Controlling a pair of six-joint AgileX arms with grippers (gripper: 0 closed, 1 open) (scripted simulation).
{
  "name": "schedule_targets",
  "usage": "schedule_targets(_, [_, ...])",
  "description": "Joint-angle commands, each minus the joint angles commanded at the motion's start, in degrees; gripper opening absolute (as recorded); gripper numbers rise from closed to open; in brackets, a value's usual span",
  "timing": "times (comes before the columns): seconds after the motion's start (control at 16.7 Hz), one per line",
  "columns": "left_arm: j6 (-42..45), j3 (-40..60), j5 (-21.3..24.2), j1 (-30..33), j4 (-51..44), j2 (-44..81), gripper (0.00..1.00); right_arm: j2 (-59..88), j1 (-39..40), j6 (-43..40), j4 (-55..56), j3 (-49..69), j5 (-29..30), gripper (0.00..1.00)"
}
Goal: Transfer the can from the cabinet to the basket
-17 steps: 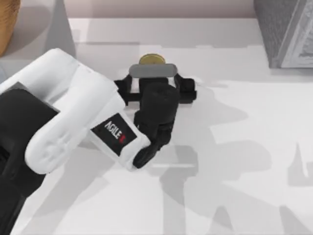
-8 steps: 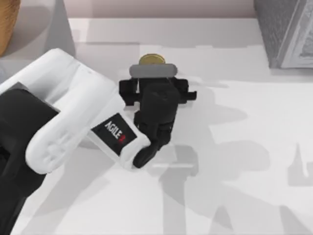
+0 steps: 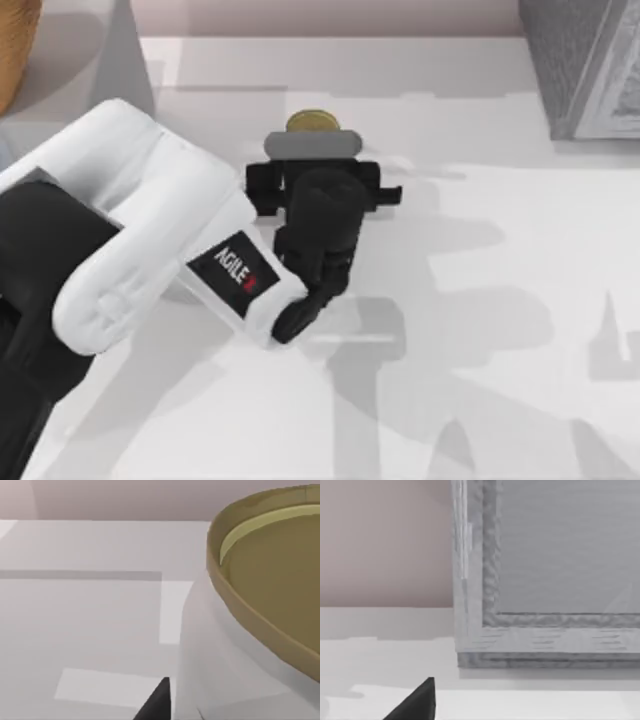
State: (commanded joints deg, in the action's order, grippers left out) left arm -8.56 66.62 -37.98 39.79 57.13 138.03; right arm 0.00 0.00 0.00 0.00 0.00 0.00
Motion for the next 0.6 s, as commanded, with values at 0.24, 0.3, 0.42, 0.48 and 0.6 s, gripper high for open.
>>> schedule_targets(0.24, [0.0,0.0,0.0,0.0,0.0,0.0,0.0,0.0,0.0,0.0,0.0,0.0,0.0,1.0])
schedule_targets(0.3, [0.0,0.0,0.0,0.0,0.0,0.0,0.0,0.0,0.0,0.0,0.0,0.0,0.0,1.0])
schedule_targets(0.42, [0.0,0.0,0.0,0.0,0.0,0.0,0.0,0.0,0.0,0.0,0.0,0.0,0.0,1.0])
schedule_targets(0.48, [0.07,-0.03,-0.01,0.18,0.0,-0.04,0.0,0.0,0.0,0.0,0.0,0.0,0.0,1.0])
schedule_targets(0.6, [-0.05,-0.18,-0.17,0.37,-0.46,-0.61,0.0,0.0,0.0,0.0,0.0,0.0,0.0,1.0])
